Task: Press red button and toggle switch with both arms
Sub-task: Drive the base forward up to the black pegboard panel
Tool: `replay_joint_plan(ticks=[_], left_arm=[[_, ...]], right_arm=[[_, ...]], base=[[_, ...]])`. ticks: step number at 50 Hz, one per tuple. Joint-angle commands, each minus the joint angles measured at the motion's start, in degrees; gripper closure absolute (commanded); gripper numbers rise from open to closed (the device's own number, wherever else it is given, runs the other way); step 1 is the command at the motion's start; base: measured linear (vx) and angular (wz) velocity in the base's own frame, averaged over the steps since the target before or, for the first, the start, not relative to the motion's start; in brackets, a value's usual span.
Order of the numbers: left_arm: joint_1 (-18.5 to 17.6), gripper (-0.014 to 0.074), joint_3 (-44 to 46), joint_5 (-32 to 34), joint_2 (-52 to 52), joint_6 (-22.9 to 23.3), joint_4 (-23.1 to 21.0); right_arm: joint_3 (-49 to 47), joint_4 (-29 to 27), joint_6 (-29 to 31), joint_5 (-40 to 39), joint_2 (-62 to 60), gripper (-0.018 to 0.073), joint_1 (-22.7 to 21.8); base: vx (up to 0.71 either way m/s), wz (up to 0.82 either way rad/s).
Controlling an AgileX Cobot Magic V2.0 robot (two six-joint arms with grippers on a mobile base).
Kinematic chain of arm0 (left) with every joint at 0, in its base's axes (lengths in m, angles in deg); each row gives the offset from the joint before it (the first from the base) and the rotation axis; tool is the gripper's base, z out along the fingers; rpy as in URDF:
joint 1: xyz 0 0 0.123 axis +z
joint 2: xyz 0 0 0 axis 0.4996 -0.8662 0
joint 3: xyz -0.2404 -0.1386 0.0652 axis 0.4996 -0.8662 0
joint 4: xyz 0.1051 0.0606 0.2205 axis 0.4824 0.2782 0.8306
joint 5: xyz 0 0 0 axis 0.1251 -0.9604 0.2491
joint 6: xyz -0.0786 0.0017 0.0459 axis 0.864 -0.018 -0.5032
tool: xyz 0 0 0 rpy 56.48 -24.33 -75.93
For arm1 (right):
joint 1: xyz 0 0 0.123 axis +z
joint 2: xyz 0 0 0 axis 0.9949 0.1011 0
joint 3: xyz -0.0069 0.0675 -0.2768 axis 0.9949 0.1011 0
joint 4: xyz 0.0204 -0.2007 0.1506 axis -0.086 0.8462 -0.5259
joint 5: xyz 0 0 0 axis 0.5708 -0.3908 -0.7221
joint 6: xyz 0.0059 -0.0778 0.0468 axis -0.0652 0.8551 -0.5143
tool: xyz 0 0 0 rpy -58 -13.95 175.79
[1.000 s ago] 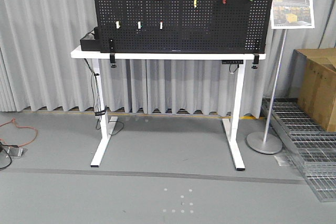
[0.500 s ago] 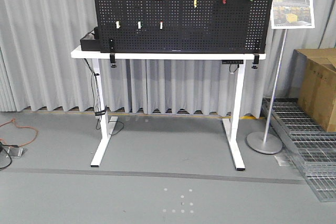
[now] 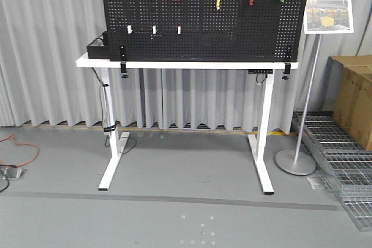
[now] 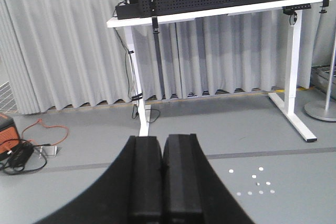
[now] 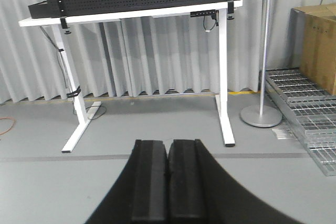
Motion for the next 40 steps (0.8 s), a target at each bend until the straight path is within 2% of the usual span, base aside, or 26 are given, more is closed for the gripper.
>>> replay_joint_plan(ticks=[1, 19, 40], left_arm=[[-0.2, 0.0595, -2.0, 4.5, 0.9, 0.5, -0.1], [-0.2, 0.0595, -2.0, 4.5, 0.9, 0.5, -0.1], [-0.2, 0.0595, -2.0, 4.5, 0.9, 0.5, -0.1]], right_arm=[[0.6, 0.6, 0.3, -4.8, -1.0, 0.0562, -0.3], [0.6, 0.6, 0.3, -4.8, -1.0, 0.0562, -0.3], [0.6, 0.6, 0.3, -4.8, -1.0, 0.0562, -0.3]], base=[[0.23, -0.1], [0.3, -0.07], [0.43, -0.03]])
